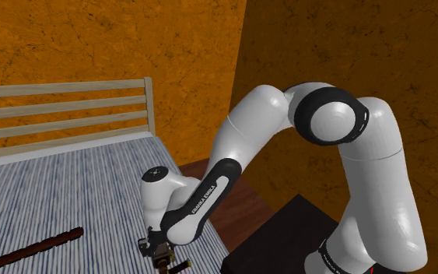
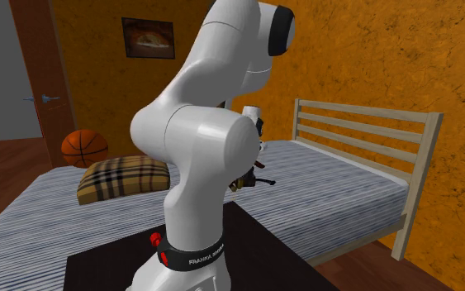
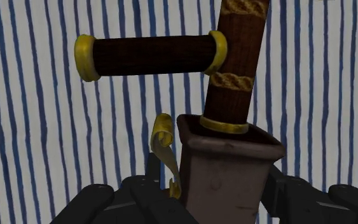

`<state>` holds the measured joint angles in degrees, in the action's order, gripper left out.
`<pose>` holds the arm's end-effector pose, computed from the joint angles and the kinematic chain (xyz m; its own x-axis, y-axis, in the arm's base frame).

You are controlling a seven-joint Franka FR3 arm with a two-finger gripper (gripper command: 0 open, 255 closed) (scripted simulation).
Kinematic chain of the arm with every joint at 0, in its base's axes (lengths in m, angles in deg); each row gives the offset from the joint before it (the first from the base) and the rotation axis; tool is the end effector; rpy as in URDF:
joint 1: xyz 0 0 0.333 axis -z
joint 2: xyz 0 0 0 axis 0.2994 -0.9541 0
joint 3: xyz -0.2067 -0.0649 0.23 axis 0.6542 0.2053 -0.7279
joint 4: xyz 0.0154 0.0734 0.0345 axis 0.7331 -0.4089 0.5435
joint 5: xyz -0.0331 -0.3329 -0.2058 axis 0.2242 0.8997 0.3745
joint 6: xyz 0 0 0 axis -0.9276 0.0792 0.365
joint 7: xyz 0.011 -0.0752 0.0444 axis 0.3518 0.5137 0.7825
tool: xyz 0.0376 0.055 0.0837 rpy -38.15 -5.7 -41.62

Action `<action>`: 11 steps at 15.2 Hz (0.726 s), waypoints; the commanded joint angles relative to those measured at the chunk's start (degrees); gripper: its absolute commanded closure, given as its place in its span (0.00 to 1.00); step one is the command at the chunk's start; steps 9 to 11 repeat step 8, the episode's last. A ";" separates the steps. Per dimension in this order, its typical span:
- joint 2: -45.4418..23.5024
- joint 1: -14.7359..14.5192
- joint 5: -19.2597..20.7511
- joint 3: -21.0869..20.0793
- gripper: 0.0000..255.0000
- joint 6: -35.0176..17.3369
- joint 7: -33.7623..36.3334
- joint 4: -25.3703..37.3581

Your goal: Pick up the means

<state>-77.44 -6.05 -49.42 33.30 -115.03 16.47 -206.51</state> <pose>0.4153 0.3927 0.1427 0.9674 -0.2255 -0.1156 -0.2280 -0.9736 -0.0081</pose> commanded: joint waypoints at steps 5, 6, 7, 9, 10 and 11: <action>4.38 1.28 -1.65 -1.66 1.00 3.04 -0.74 -1.27; 5.06 1.48 -1.94 -1.92 1.00 3.59 -0.89 -1.39; 5.17 1.51 -1.99 -1.96 1.00 3.67 -0.91 -1.41; 5.17 1.51 -1.99 -1.96 1.00 3.68 -0.91 -1.40; 5.17 1.51 -1.99 -1.96 1.00 3.68 -0.91 -1.40; 5.17 1.51 -1.99 -1.96 1.00 3.68 -0.91 -1.40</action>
